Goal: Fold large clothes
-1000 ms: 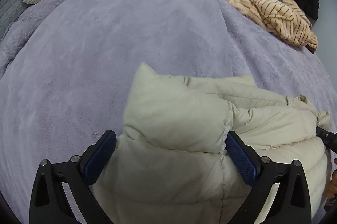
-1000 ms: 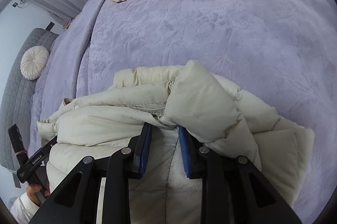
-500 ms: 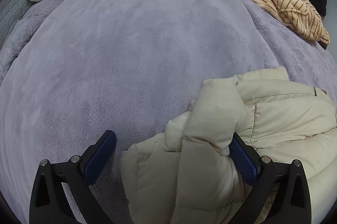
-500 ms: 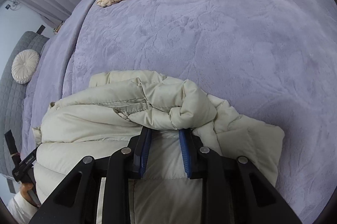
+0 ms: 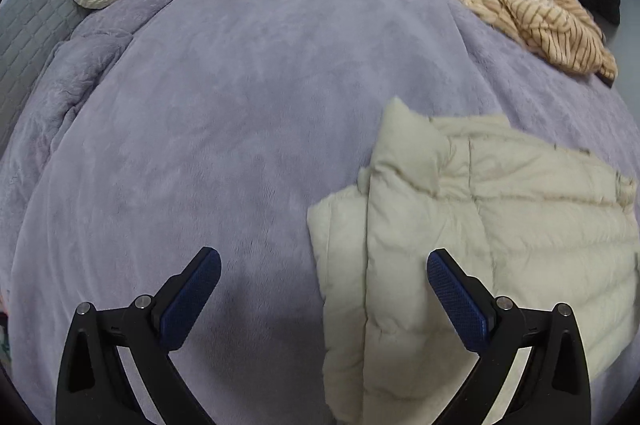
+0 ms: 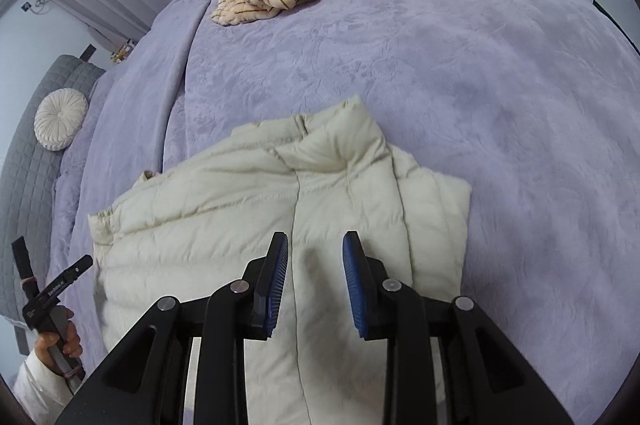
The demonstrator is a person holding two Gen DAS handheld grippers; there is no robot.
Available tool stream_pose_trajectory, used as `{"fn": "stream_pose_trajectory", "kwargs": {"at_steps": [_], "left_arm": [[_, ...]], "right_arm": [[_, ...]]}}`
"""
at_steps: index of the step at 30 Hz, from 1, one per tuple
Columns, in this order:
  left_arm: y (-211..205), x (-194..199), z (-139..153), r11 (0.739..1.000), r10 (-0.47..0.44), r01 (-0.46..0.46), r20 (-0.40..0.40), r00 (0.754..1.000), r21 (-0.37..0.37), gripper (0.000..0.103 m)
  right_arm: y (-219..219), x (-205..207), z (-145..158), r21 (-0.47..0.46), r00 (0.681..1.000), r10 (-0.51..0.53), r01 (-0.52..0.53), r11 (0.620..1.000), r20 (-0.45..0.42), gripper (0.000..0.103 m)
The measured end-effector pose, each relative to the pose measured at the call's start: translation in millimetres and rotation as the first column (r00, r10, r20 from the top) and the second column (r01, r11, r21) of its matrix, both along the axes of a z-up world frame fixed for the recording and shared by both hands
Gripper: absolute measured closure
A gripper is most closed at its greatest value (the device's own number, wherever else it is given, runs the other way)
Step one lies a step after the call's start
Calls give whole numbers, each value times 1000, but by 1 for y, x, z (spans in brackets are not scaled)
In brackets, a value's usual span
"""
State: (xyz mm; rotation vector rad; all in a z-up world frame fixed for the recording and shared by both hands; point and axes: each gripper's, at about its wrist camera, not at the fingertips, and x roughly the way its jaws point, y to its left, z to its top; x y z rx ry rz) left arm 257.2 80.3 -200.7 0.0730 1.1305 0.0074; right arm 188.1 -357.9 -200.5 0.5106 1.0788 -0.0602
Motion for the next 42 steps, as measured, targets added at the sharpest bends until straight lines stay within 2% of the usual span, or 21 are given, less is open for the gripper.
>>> {"fn": "stream_pose_trajectory", "kwargs": {"at_steps": [2, 5, 7, 11, 15, 21, 27, 32, 37, 42], "left_arm": [[-3, -8, -14, 998, -9, 11, -24, 1000, 57, 0], [6, -12, -39, 999, 25, -23, -87, 996, 27, 0], [5, -15, -45, 999, 23, -21, -85, 996, 28, 0], [-2, -19, -49, 998, -7, 11, -71, 997, 65, 0], [1, -20, -48, 999, 14, -10, -76, 997, 50, 0], [18, -25, -21, 998, 68, -68, -78, 995, -5, 0], [24, -43, 13, 998, 39, -41, -37, 999, -49, 0], [29, -56, 9, 988, 70, -84, -104, 992, -128, 0], [34, -66, 1, 968, 80, -114, -155, 985, -223, 0], [32, -72, 4, 966, 41, -80, -160, 986, -246, 0]], "right_arm": [[4, -14, -4, -15, 999, 9, -9, 1000, -39, 71], [2, -27, -28, -59, 993, -11, 4, 998, -117, 72], [-7, -31, -50, -37, 985, -39, 33, 999, -166, 72], [-17, -35, -67, 4, 986, -62, 64, 998, -154, 72], [-5, -33, -66, -81, 987, -27, 14, 997, -159, 71], [-1, -35, -47, -119, 984, -47, 27, 993, -172, 69], [1, -55, -8, -118, 989, -91, 77, 990, -116, 68], [12, -74, 20, -79, 991, -111, 106, 991, -72, 68], [40, -73, 33, -28, 996, -62, 61, 998, -60, 68], [77, -63, 34, 1, 998, 9, -9, 1000, -59, 68]]}}
